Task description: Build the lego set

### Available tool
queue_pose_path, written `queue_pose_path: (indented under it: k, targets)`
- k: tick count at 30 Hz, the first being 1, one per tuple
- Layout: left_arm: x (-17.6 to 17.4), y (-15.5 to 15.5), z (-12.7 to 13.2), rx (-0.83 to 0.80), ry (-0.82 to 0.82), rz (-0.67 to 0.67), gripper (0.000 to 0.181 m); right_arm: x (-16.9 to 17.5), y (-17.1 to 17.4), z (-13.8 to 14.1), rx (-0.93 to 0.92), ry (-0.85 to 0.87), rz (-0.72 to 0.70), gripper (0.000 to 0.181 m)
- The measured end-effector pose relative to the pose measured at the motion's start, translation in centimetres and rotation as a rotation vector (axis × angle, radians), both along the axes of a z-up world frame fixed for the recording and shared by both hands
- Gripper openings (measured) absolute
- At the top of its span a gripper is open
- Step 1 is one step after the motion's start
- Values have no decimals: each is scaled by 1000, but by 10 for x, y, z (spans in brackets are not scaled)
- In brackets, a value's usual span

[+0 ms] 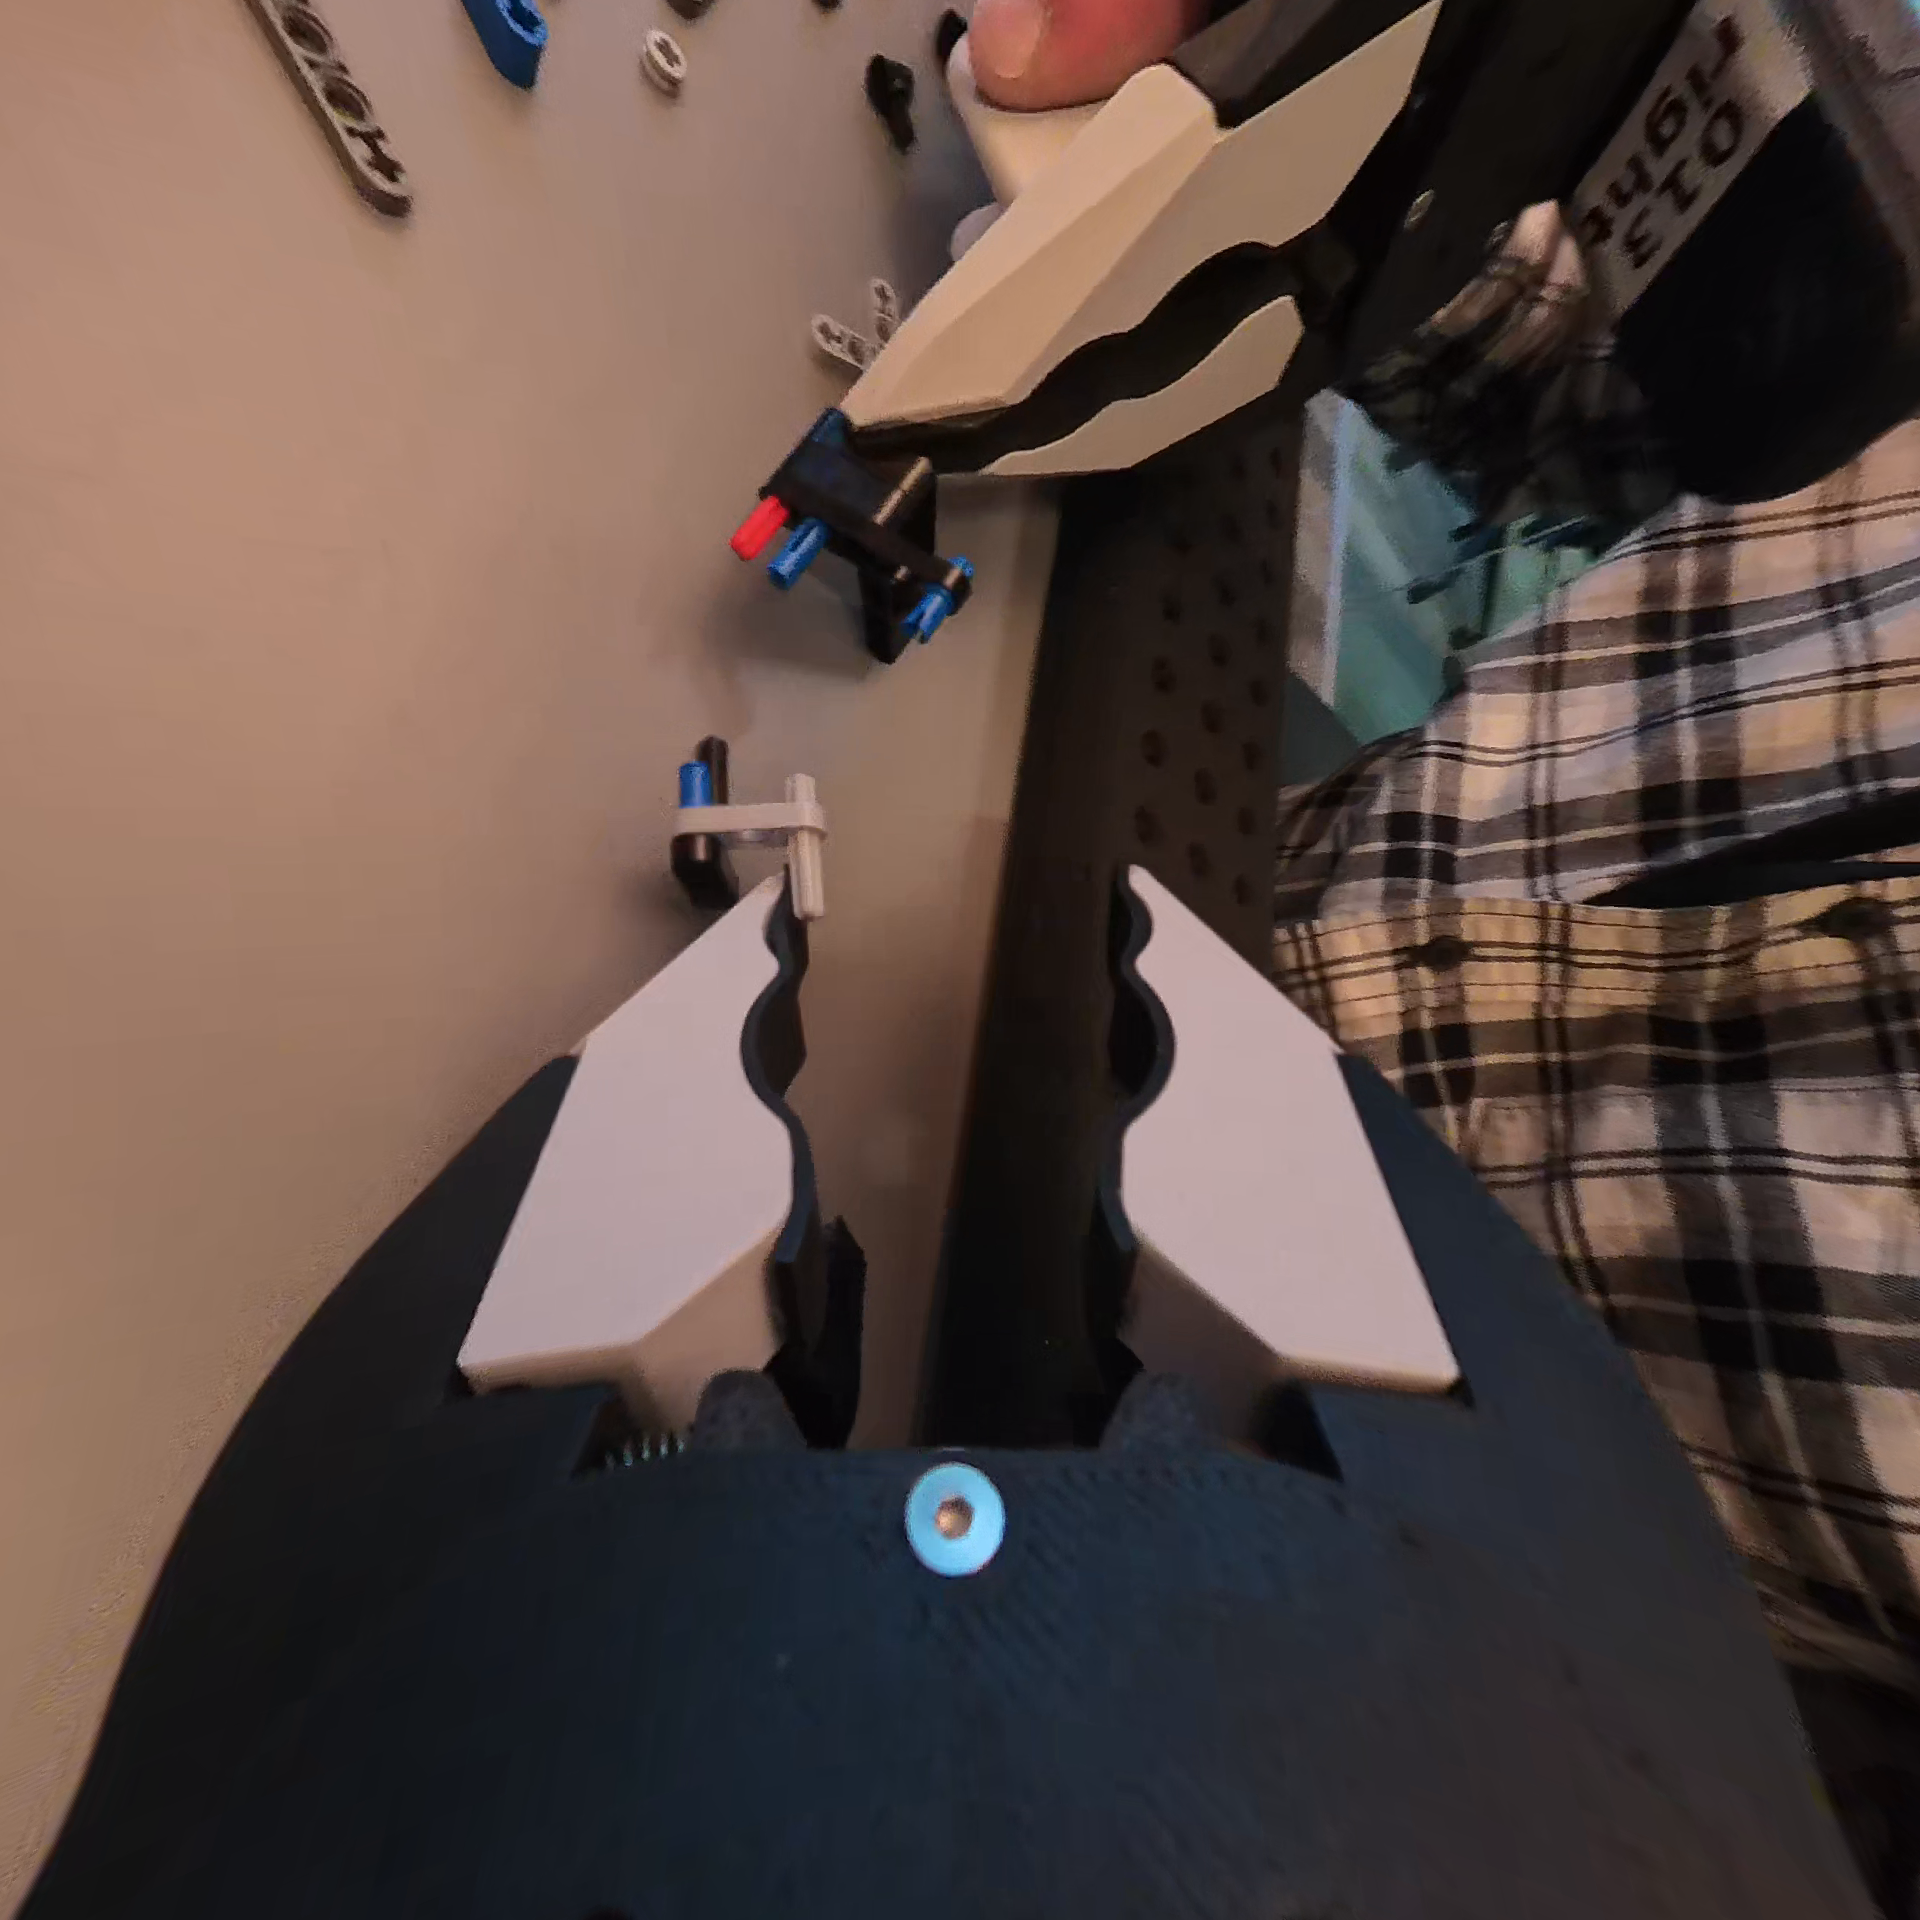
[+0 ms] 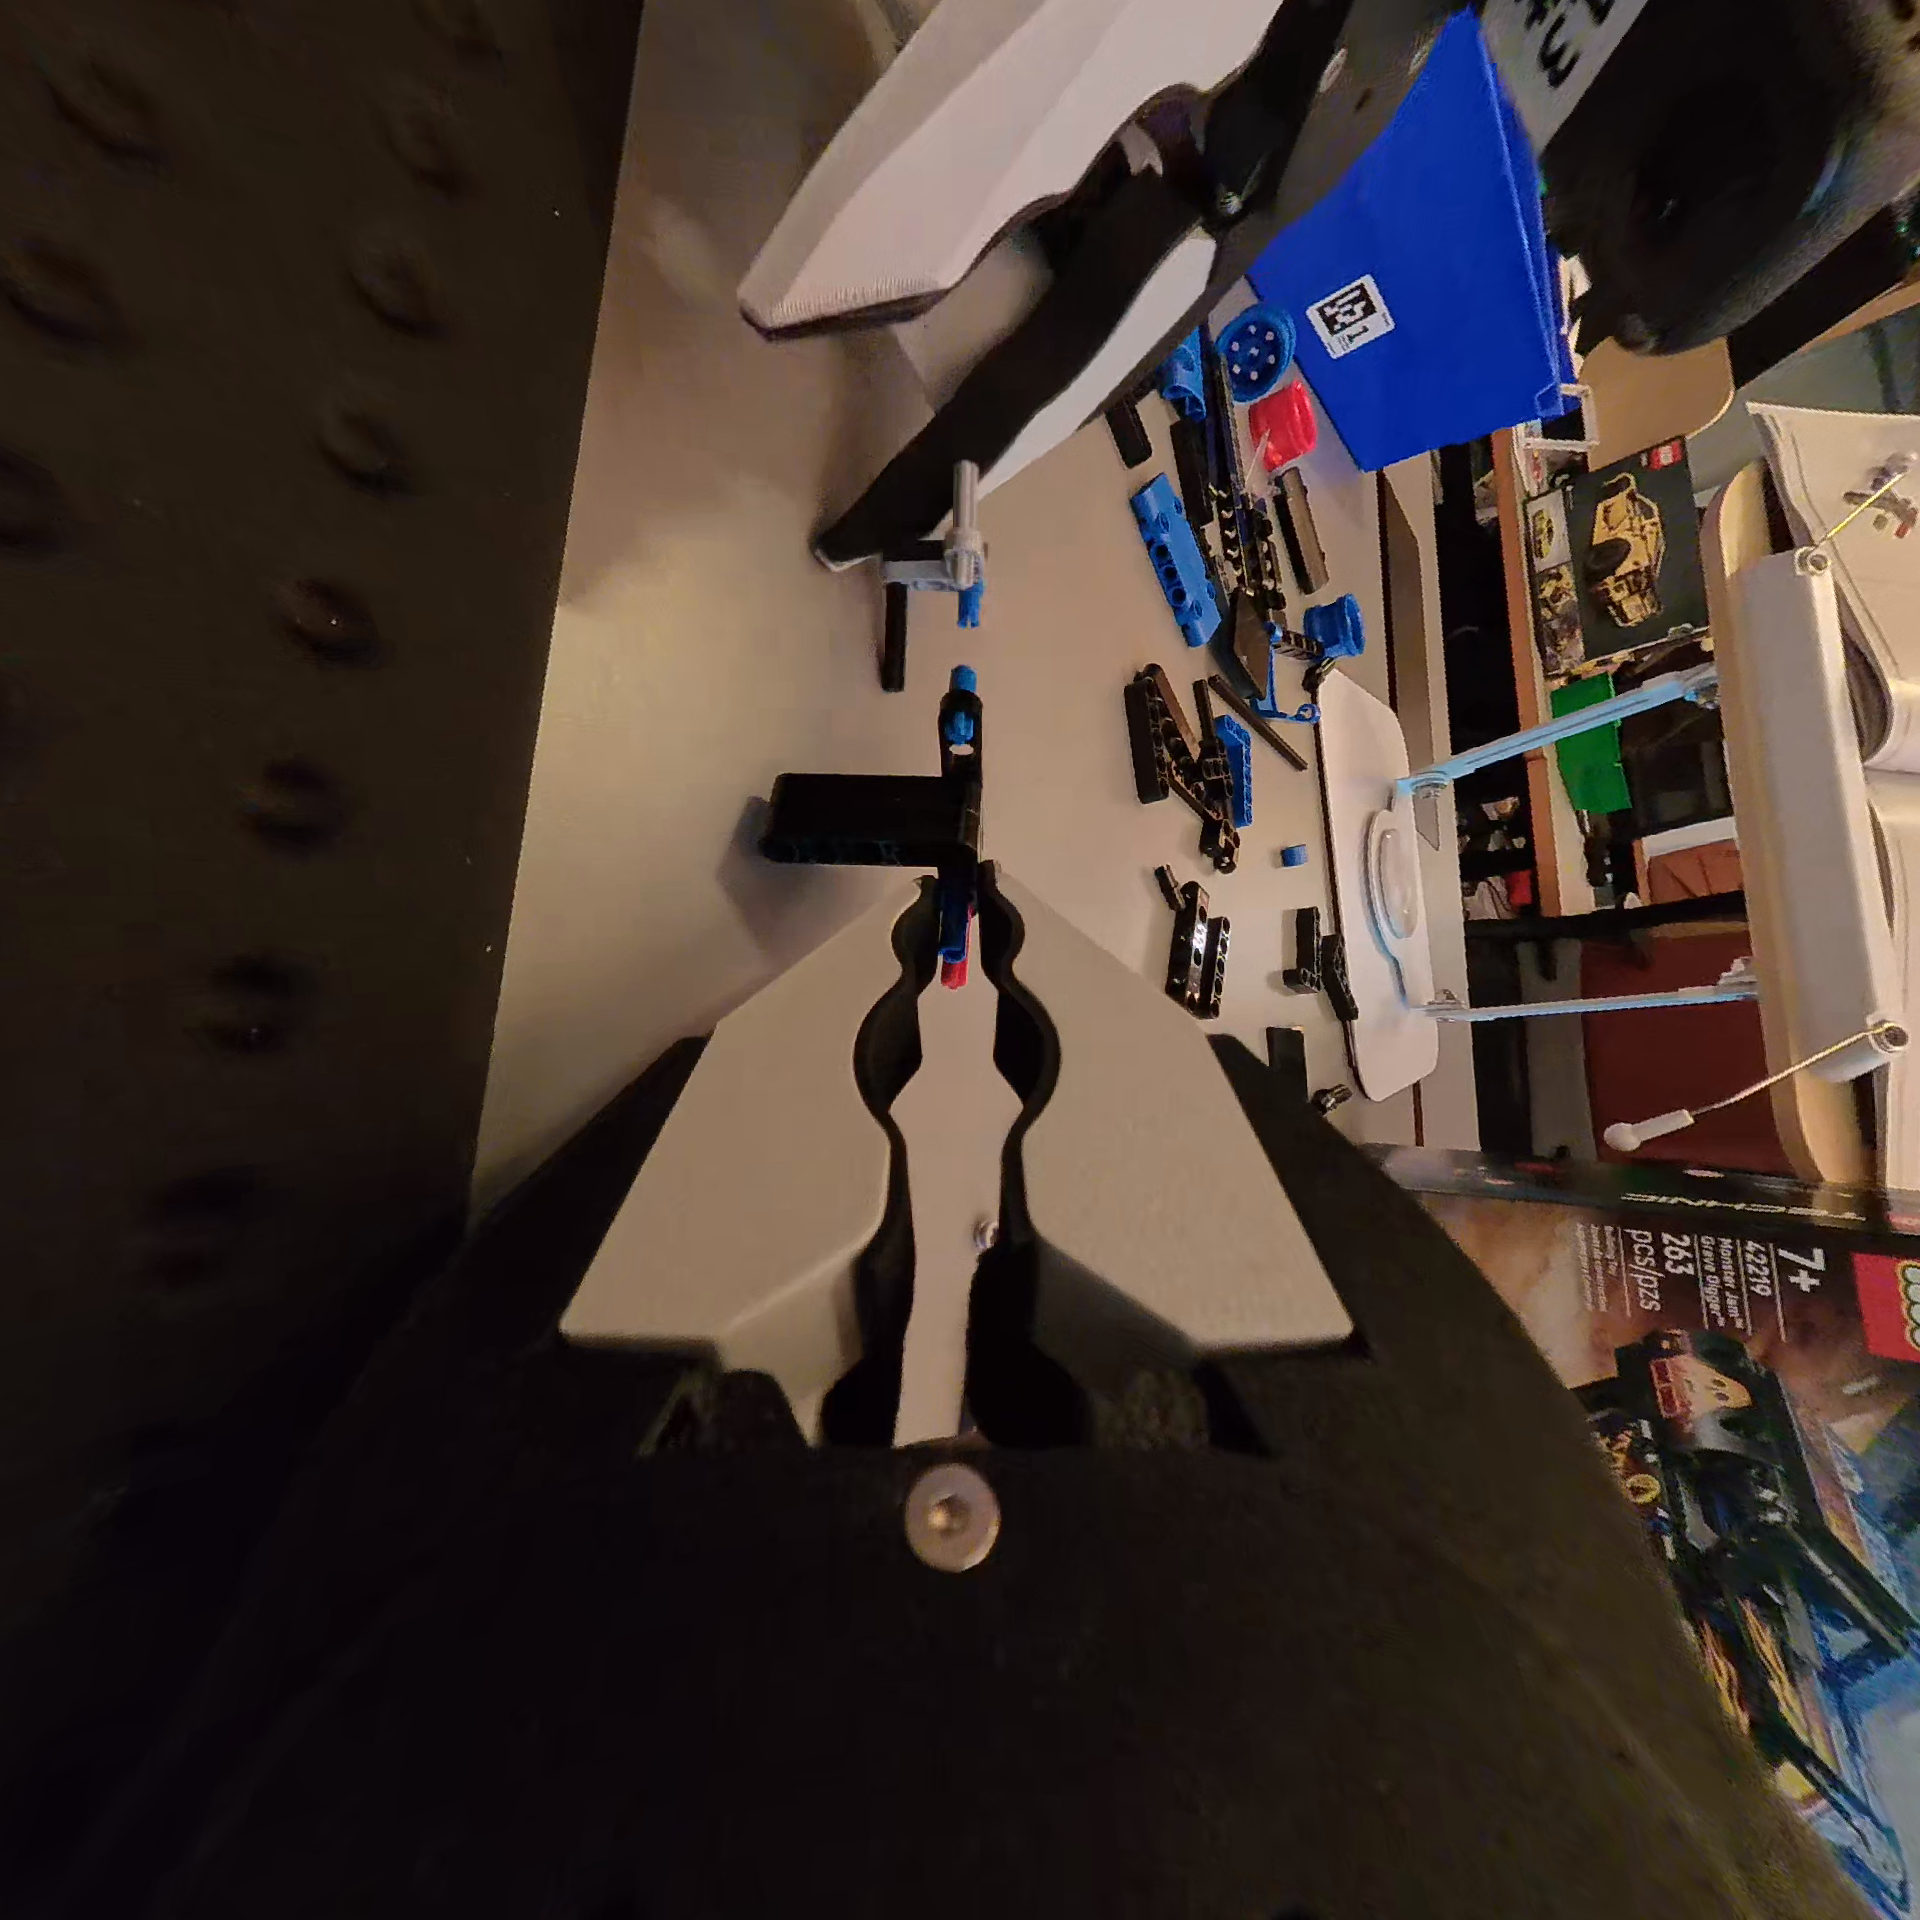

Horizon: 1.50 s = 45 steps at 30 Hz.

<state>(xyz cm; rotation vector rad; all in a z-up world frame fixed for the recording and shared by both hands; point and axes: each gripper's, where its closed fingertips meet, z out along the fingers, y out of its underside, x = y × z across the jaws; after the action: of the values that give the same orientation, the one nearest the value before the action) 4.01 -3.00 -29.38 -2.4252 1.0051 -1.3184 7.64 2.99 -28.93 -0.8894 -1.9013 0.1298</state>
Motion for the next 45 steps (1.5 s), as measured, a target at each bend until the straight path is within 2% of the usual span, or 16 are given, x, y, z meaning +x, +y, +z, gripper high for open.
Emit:
queue_pose_path:
  k: [4,11,12,16,18,21,26,29,30,34,36,40,45]
  targets:
    - [-9,-2,1,-13,5,32,58,1,0,-1,-23,1,0,5]
    - [-29,-8,-1,25,109,69,50,0,0,1,-39,10,3,5]
    - [-33,-7,-3,57,151,71,44,0,-1,1,-37,11,4,5]
    - [-53,-1,-4,148,296,121,49,0,0,3,-33,19,0,5]
    - [-57,0,-4,181,316,137,48,0,0,3,-33,20,1,5]
    - [-72,9,-16,268,440,171,48,-2,0,4,-35,25,1,5]
    - [-60,19,-14,301,373,233,34,-3,-1,3,-52,22,2,5]
    - [-56,21,-19,301,375,242,12,-3,-1,4,-65,29,0,5]
    - [-56,22,-20,302,372,247,10,-4,-1,4,-72,33,0,5]
    - [-51,25,-19,355,366,229,9,-4,-2,4,-100,37,4,5]
    - [-48,28,-15,425,359,204,2,-4,-3,4,-138,42,10,5]
    - [-44,33,-8,551,386,150,2,-4,-6,17,-313,115,28,5]
    - [-20,27,19,690,276,26,2,1,-7,33,-534,196,85,5]
